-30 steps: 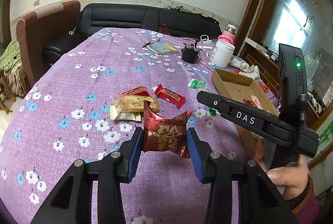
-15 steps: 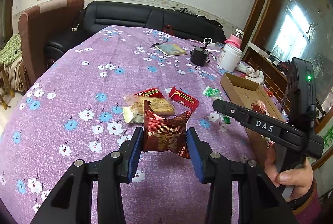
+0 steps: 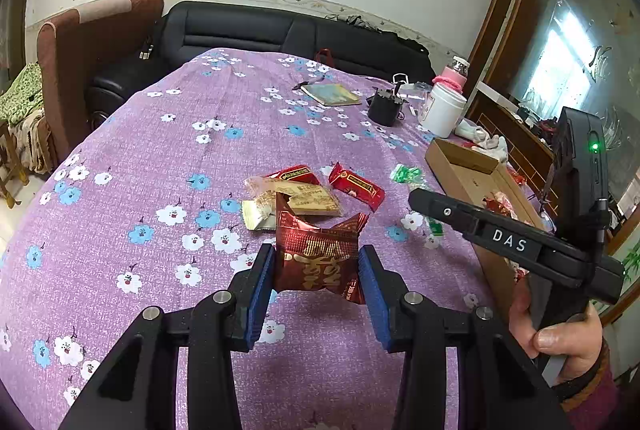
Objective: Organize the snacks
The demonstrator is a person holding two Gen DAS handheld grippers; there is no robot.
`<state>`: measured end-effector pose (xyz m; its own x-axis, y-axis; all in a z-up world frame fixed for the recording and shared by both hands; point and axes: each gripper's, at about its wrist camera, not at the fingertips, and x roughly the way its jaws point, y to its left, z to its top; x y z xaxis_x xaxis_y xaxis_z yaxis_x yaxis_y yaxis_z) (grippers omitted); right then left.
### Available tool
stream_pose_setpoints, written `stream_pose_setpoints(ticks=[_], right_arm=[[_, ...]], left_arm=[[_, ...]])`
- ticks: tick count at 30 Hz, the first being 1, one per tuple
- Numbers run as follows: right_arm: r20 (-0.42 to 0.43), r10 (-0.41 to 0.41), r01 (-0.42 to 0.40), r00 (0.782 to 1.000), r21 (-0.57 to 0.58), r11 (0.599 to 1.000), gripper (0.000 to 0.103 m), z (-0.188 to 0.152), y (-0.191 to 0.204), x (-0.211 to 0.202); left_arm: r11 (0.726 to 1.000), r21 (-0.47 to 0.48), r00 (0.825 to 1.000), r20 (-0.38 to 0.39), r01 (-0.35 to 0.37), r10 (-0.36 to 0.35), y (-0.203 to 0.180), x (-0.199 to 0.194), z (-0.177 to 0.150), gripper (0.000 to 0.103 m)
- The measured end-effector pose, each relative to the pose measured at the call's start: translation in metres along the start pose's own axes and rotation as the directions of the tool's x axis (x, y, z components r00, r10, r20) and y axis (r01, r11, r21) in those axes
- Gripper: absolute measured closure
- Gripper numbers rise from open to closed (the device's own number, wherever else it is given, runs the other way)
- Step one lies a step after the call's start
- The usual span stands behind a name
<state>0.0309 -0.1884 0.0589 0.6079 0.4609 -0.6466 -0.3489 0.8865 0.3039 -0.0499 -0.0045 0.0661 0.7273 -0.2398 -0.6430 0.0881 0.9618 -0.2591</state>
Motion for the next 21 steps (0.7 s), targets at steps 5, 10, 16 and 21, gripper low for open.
stream_pose_setpoints(ticks=[5, 10, 16, 21], right_arm=[[0.02, 0.006, -0.006, 1.0, 0.008, 1.0, 0.083, 0.004, -0.001, -0.008], [0.059, -0.013, 0.011, 0.998, 0.038, 0.999, 0.083, 0.014, -0.008, -0.026], [0.083, -0.055, 0.052, 0.995, 0.045, 0.998, 0.083, 0.027, -0.026, -0.054], [0.129, -0.143, 0.137, 0.981, 0.055, 0.989, 0.083, 0.028, -0.057, -0.077]], left_arm=[[1.0, 0.016, 1.0, 0.004, 0.013, -0.013, -0.009, -0.002, 0.003, 0.058], [0.998, 0.061, 0.999, 0.005, 0.031, -0.032, -0.028, -0.002, 0.007, 0.058], [0.99, 0.124, 0.997, 0.018, 0.066, -0.069, -0.055, -0.005, 0.015, 0.058], [0.984, 0.146, 0.994, 0.002, 0.105, -0.107, -0.074, 0.002, 0.017, 0.058]])
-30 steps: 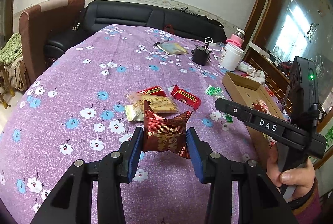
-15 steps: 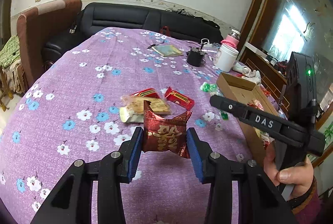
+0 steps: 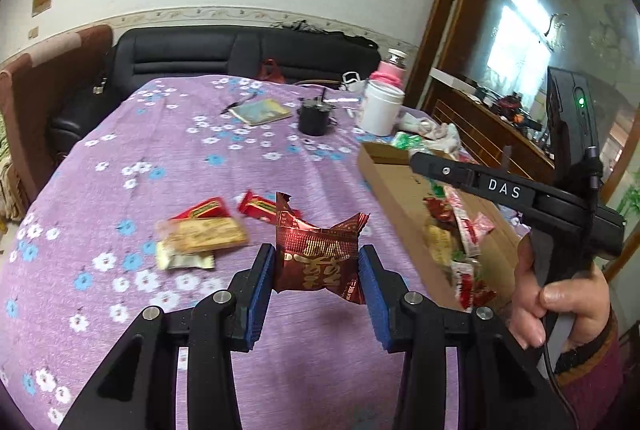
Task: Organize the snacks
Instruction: 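Carry the red foil bag and green candy over the cardboard tray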
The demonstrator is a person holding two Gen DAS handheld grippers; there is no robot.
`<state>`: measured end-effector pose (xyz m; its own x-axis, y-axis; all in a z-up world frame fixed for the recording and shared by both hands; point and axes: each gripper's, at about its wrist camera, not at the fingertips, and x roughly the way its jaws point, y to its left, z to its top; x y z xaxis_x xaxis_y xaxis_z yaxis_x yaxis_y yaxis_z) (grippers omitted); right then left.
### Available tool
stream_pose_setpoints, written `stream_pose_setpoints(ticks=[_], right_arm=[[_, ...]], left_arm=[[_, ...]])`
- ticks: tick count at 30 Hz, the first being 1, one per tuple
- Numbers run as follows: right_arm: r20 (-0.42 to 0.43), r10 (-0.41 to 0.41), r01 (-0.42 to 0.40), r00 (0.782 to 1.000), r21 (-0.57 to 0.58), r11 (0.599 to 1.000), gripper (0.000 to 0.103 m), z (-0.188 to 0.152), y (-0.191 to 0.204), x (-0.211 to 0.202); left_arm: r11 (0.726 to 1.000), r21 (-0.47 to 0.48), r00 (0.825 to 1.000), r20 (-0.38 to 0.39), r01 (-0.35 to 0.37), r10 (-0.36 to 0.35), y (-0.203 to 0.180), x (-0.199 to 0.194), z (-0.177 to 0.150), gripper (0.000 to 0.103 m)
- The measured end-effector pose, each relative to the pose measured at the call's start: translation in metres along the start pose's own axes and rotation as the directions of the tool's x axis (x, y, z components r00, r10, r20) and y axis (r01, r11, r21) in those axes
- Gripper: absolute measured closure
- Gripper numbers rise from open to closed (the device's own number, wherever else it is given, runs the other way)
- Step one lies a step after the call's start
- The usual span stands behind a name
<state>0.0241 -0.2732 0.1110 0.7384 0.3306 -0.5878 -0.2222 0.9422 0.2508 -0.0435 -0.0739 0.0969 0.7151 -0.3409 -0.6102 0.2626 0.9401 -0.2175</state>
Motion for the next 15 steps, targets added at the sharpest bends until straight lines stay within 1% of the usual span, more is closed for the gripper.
stream_pose_setpoints(ticks=[2, 5, 9, 12, 15], right_arm=[[0.016, -0.027, 0.026, 1.0, 0.047, 0.999, 0.083, -0.001, -0.025, -0.004], [0.016, -0.044, 0.042, 0.999, 0.121, 0.992, 0.083, -0.002, -0.057, -0.005], [0.015, -0.088, 0.084, 0.996, 0.169, 0.982, 0.083, 0.003, -0.089, -0.009], [0.01, -0.112, 0.108, 0.994, 0.186, 0.977, 0.083, 0.003, -0.102, -0.011], [-0.005, -0.139, 0.136, 0.99, 0.221, 0.966, 0.083, 0.003, -0.119, -0.01]], left_arm=[[1.0, 0.01, 1.0, -0.012, 0.011, -0.011, -0.008, 0.006, 0.001, 0.058], [0.999, 0.036, 0.999, -0.034, 0.022, -0.021, -0.023, 0.017, 0.003, 0.058], [0.997, 0.07, 0.998, -0.048, 0.044, -0.041, -0.045, 0.029, 0.007, 0.058], [0.993, 0.083, 0.995, -0.068, 0.079, -0.073, -0.063, 0.042, 0.012, 0.059], [0.986, 0.097, 0.987, -0.097, 0.134, -0.125, -0.085, 0.059, 0.017, 0.059]])
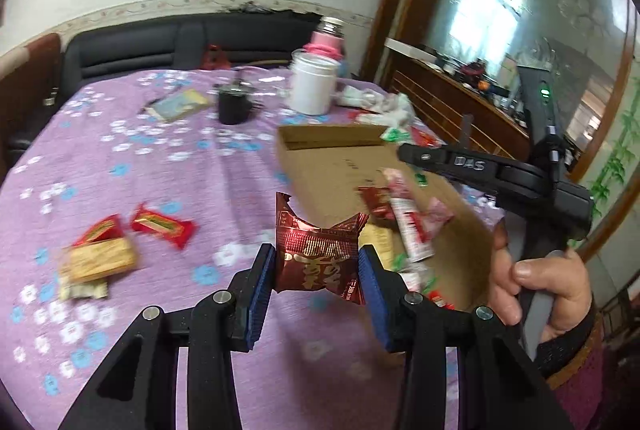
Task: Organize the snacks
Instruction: 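Carry the red foil bag and green candy over the cardboard tray, then open both grippers to drop the red foil bag and green candy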
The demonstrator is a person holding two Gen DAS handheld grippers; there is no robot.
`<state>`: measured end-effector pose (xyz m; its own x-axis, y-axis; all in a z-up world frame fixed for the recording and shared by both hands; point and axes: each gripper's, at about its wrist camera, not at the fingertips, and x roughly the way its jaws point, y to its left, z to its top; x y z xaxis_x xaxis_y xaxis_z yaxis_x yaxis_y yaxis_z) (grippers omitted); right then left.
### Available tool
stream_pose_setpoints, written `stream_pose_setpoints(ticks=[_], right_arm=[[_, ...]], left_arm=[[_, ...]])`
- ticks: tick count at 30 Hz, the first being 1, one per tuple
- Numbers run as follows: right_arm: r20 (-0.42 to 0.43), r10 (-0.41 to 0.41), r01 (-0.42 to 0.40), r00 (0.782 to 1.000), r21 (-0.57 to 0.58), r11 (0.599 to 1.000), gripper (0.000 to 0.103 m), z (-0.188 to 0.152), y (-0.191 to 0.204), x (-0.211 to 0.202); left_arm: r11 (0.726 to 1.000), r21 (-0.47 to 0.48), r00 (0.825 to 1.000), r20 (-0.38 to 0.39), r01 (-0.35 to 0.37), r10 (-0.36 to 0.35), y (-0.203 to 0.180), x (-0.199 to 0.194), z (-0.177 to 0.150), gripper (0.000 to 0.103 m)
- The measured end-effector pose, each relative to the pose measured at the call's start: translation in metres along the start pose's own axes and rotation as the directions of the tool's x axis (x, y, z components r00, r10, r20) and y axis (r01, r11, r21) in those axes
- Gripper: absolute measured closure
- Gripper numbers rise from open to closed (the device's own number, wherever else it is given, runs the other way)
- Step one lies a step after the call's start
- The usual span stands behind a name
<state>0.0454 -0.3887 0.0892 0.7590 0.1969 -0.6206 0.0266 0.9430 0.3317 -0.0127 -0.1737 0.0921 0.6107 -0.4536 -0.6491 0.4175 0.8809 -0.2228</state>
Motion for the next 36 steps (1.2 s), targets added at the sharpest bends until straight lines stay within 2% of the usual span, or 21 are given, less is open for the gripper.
stream_pose_setpoints(ticks=[5, 13, 24, 30, 36], right_arm=[[-0.015, -0.043, 0.044, 0.999, 0.049, 0.998, 0.083, 0.004, -0.023, 0.001], [-0.082, -0.074, 0.078, 0.994, 0.046, 0.996, 0.083, -0.002, -0.028, 0.015], [-0.133, -0.1, 0.105, 0.986, 0.034, 0.994, 0.083, -0.009, -0.027, 0.027], [-0.151, -0.099, 0.105, 0.984, 0.032, 0.994, 0.082, -0.01, -0.026, 0.03], [-0.115, -0.116, 0.119, 0.987, 0.018, 0.993, 0.082, -0.008, -0.022, 0.022]], left_arm=[[0.997, 0.035, 0.997, -0.05, 0.065, -0.063, -0.031, 0.032, 0.006, 0.059], [0.992, 0.087, 0.992, -0.093, 0.094, -0.086, -0.064, 0.064, 0.004, 0.059], [0.992, 0.088, 0.988, -0.128, 0.093, -0.081, -0.066, 0.084, -0.005, 0.059], [0.993, 0.079, 0.989, -0.122, 0.089, -0.079, -0.066, 0.085, -0.004, 0.057], [0.994, 0.052, 0.988, -0.128, 0.096, -0.088, -0.062, 0.084, -0.004, 0.052]])
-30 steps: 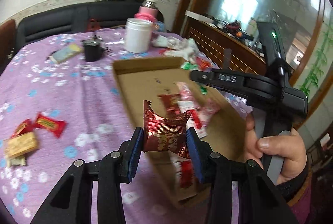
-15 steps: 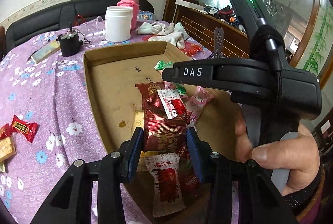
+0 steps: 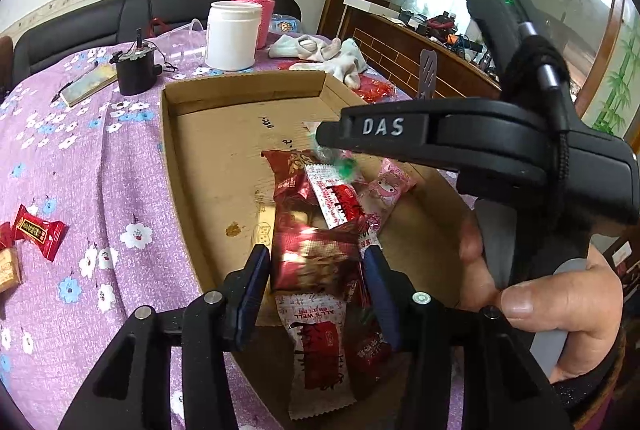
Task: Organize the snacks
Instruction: 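Open both grippers to drop the red foil bag and green candy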
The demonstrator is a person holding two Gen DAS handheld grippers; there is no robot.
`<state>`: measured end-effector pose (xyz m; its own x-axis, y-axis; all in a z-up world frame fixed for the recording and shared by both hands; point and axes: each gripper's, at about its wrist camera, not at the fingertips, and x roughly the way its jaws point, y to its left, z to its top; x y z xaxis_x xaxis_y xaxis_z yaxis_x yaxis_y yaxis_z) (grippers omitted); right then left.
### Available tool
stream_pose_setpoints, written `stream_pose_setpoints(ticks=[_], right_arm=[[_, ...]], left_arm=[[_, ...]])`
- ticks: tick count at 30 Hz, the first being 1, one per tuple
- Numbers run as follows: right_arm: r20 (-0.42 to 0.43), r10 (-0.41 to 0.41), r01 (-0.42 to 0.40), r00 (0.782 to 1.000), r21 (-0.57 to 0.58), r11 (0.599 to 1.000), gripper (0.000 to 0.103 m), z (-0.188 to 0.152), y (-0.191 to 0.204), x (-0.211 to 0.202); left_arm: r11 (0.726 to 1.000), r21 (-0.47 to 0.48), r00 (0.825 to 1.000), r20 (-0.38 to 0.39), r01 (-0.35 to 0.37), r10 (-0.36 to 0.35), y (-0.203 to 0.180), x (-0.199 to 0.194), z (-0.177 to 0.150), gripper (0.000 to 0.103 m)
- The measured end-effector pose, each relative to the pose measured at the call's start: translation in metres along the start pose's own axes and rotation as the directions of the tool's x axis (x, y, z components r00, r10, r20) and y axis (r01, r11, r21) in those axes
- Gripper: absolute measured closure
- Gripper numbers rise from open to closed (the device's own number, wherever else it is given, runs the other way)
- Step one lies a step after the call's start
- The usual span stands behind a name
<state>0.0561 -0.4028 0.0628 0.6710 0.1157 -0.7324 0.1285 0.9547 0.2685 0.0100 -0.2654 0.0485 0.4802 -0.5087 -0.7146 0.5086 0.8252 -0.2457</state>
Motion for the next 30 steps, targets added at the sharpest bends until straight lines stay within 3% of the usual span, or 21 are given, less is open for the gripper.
stream_pose_setpoints(ticks=[15, 24, 30], right_arm=[[0.084, 0.092, -0.091, 0.992, -0.013, 0.996, 0.082, 0.002, 0.011, -0.022], [0.056, 0.2, -0.191, 0.978, -0.132, 0.973, 0.082, -0.01, 0.049, -0.024], [-0.025, 0.292, -0.289, 0.956, -0.258, 0.922, 0.081, -0.031, 0.092, -0.02]], left_arm=[[1.0, -0.028, 0.999, 0.05, -0.004, 0.005, 0.017, -0.041, -0.005, 0.052], [0.991, -0.064, 0.989, 0.076, -0.122, 0.127, 0.077, -0.102, -0.053, 0.051], [0.953, -0.182, 0.96, 0.099, -0.243, 0.264, 0.146, -0.148, -0.096, 0.051]])
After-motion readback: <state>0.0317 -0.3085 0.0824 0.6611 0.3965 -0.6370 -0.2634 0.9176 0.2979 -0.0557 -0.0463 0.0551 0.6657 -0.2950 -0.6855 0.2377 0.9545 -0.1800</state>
